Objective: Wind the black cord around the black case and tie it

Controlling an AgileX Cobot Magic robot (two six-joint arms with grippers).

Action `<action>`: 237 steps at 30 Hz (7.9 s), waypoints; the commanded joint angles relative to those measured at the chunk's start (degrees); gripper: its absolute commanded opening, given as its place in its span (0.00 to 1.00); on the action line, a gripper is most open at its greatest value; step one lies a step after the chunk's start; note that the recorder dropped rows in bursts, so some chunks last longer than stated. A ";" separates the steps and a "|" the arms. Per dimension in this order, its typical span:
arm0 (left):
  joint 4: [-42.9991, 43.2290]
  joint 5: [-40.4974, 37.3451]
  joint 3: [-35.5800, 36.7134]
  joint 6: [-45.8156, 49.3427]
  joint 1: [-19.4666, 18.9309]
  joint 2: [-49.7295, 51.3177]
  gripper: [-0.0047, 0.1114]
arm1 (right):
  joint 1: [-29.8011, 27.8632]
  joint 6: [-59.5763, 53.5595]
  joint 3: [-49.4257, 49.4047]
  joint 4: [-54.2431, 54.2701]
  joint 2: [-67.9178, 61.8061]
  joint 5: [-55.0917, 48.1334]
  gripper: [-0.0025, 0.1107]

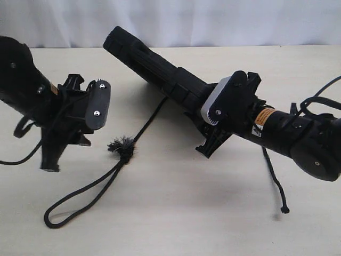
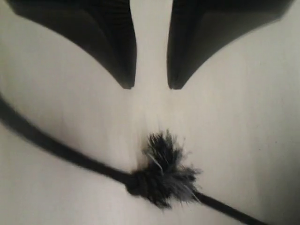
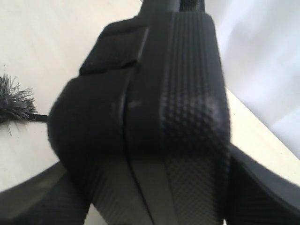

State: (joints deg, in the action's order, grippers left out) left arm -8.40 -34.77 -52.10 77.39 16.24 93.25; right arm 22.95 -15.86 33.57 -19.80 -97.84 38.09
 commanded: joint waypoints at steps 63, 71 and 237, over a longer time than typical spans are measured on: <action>52.27 1.03 5.40 -7.19 8.71 16.23 0.04 | -0.18 5.18 -0.27 8.44 3.76 -9.38 0.06; 50.68 3.95 5.40 -11.53 8.71 16.23 0.04 | -0.18 5.18 -0.27 8.44 3.76 -9.38 0.06; 17.68 -13.98 -22.22 -125.84 -13.51 19.23 0.04 | -0.18 7.99 -0.27 8.44 3.76 -10.13 0.06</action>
State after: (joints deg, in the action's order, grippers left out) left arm 8.77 -48.78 -74.01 -46.58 2.75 112.55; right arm 22.95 -10.07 33.84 -13.14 -93.90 31.60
